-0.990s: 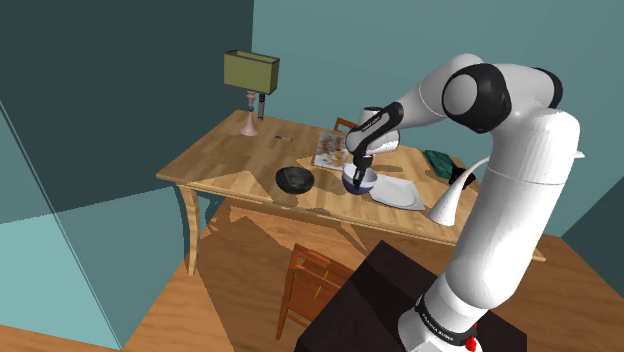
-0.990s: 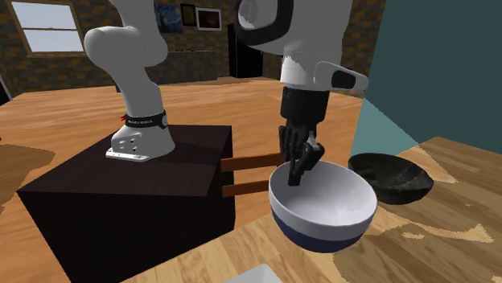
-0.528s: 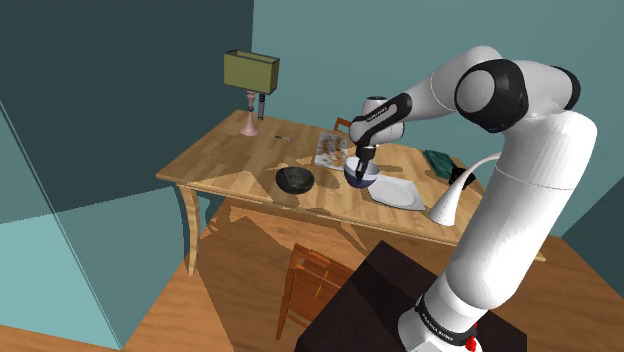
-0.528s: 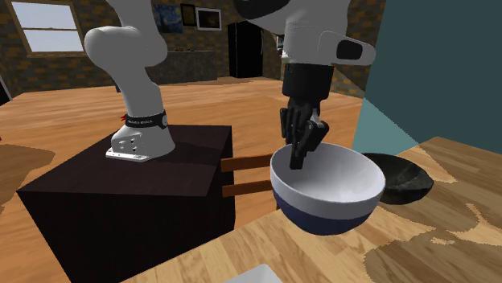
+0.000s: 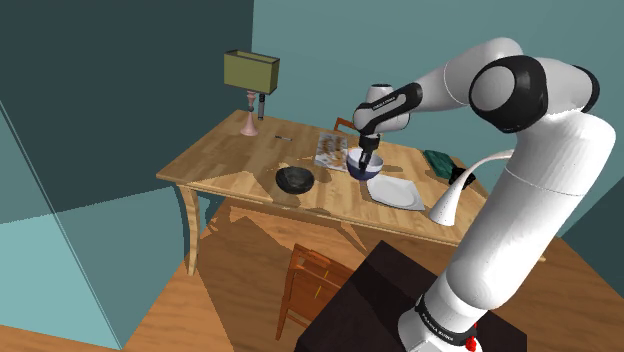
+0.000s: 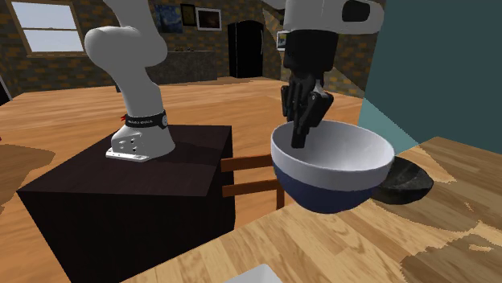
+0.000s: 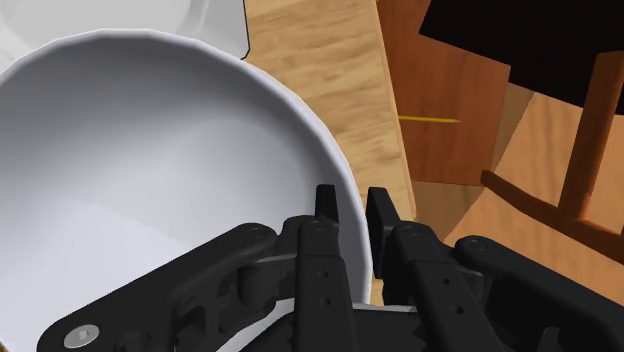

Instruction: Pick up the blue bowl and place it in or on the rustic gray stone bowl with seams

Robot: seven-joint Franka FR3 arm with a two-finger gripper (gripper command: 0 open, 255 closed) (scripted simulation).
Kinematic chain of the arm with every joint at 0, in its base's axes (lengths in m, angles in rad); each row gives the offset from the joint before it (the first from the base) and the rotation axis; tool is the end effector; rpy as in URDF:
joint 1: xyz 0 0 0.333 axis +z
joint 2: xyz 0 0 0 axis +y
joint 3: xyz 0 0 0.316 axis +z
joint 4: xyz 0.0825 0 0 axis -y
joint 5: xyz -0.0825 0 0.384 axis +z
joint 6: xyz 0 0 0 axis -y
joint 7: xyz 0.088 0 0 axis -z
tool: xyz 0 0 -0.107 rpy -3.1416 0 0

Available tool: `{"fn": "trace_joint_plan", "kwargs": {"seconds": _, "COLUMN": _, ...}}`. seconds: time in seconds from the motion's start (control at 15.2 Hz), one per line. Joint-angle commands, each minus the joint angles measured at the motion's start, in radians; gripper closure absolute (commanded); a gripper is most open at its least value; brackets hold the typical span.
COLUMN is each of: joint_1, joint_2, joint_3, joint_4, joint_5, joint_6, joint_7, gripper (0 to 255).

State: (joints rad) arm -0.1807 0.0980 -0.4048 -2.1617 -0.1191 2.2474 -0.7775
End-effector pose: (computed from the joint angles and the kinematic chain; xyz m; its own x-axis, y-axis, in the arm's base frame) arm 0.4563 -0.3044 0.3555 0.9605 0.2599 -0.0992 0.2685 -0.9595 0.0855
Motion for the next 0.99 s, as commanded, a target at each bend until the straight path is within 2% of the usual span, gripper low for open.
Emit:
{"fn": "trace_joint_plan", "kwargs": {"seconds": 0.0, "joint_1": 0.002, "joint_2": -0.015, "joint_3": 0.0, "joint_4": 0.01, "joint_5": -0.005, "joint_6": -0.025, "joint_7": 0.002, "gripper": 255}}
{"fn": "trace_joint_plan", "kwargs": {"seconds": 0.4, "joint_1": 0.057, "joint_2": 0.043, "joint_3": 0.05, "joint_4": 0.113, "joint_5": 0.021, "joint_6": -0.084, "joint_7": 0.09, "gripper": 255}}
{"fn": "trace_joint_plan", "kwargs": {"seconds": 0.92, "joint_1": 0.132, "joint_2": 0.184, "joint_3": 0.118, "joint_4": 0.335, "joint_5": 0.065, "joint_6": -0.185, "joint_7": 0.21, "gripper": 255}}
